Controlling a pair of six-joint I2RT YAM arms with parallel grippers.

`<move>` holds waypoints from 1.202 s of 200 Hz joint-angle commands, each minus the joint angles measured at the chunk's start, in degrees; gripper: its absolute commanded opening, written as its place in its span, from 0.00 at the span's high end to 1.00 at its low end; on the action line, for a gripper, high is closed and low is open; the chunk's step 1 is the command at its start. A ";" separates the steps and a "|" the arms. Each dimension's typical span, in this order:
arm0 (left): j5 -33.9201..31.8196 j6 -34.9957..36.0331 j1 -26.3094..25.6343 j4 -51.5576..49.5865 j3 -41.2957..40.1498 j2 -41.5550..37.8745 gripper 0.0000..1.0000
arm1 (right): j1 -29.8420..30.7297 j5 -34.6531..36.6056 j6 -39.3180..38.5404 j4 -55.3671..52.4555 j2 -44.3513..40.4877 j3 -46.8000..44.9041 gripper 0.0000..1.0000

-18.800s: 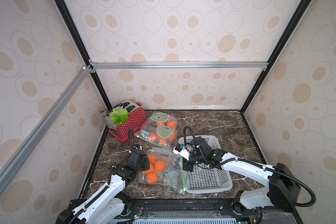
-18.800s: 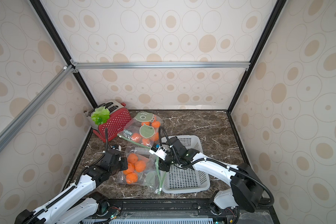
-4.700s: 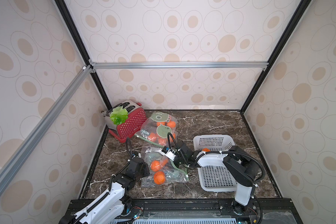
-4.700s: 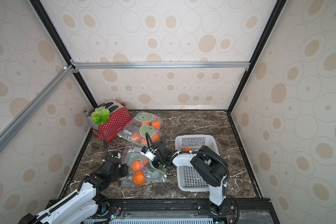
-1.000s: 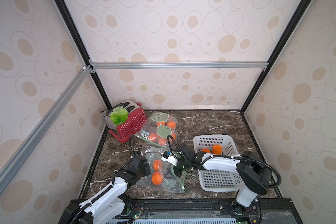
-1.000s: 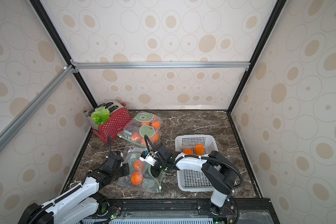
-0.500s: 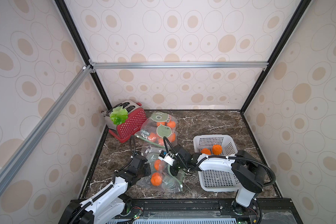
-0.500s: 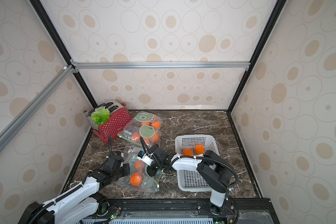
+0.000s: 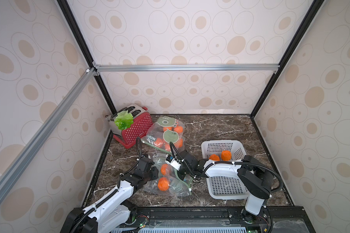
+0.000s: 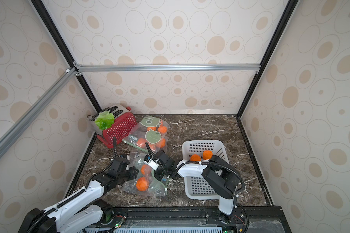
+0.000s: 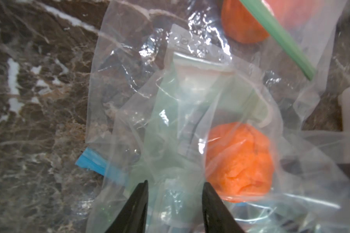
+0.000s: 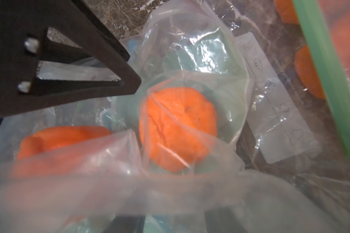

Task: Open the zip-top bag and take out the orange
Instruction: Pick up the orange from the zipper food storage bag.

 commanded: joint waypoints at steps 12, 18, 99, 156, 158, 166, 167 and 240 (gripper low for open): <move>-4.87 1.47 0.29 -4.12 4.54 -0.27 0.38 | 0.00 0.89 -0.77 1.60 0.31 0.29 0.51; -5.23 1.48 0.30 -3.62 4.59 -0.11 0.36 | -0.02 0.75 -0.70 1.78 0.13 0.08 0.51; -1.54 4.23 0.30 5.67 7.47 14.31 0.54 | -0.59 -1.11 -0.27 3.19 -0.10 -1.09 0.49; 2.03 4.26 0.37 8.76 8.52 17.84 1.00 | -0.94 -0.70 -1.12 6.53 -0.26 -3.31 0.43; 2.11 4.29 0.33 8.69 8.49 17.84 1.00 | -0.92 -0.34 -1.12 6.60 -0.25 -3.37 0.42; 2.34 4.48 0.31 8.76 8.40 17.63 1.00 | -0.87 1.55 -1.04 6.98 -0.13 -3.63 0.39; 2.37 4.52 0.35 8.81 8.32 17.60 1.00 | -0.86 1.98 -0.95 6.98 -0.12 -3.69 0.38; 10.04 5.56 0.35 13.52 7.05 19.95 1.00 | -2.38 4.69 0.13 13.50 3.69 -1.97 0.29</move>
